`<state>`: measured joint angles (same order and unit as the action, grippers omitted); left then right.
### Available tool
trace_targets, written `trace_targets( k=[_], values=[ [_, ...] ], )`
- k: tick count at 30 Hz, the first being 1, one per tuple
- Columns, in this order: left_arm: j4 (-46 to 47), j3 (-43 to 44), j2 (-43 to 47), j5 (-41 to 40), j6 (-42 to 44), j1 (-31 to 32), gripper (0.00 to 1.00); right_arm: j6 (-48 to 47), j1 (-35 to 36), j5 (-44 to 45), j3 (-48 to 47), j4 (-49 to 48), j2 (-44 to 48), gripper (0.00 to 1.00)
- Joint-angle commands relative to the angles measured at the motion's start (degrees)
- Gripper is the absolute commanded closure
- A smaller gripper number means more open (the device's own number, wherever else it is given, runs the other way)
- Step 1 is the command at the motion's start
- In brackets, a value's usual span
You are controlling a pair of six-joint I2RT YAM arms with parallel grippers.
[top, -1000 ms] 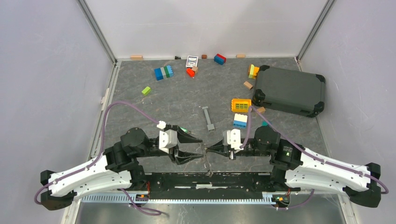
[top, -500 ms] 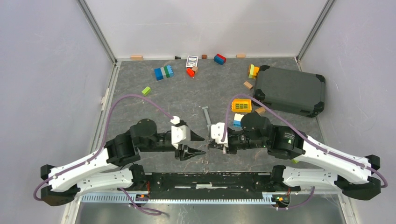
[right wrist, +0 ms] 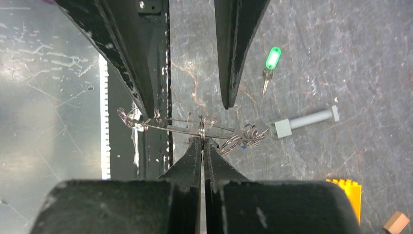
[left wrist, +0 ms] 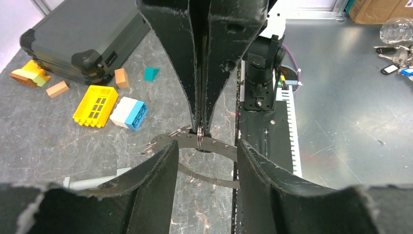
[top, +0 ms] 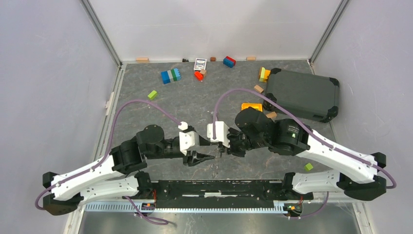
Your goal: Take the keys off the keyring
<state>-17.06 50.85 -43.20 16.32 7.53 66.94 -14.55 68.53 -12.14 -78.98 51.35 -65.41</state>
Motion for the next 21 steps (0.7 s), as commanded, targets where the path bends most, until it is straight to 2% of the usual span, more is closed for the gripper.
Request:
trace_targets(
  k=[1,6,13,18,21],
  values=[
    [5.3,-2.6,2.8,-2.4,1.4,0.1,0.46,1.2,0.1,2.2,-5.8,5.9,-2.2,1.00],
    [8.6,-6.5,4.8,-3.9,0.7,0.2,0.47,1.8,0.1,3.5,-9.0,10.1,-4.9,1.00],
    [14.0,-12.3,8.0,-5.2,-0.6,0.1,0.48,5.2,0.1,8.2,-7.4,12.9,-6.9,1.00],
    [13.1,-14.6,12.4,-10.3,-1.0,0.1,0.48,6.1,0.1,11.8,-1.1,12.6,-10.1,1.00],
    [11.9,-16.4,16.6,-15.3,-1.7,0.0,0.48,7.2,0.1,16.0,-6.9,11.2,-15.0,1.00]
  ],
)
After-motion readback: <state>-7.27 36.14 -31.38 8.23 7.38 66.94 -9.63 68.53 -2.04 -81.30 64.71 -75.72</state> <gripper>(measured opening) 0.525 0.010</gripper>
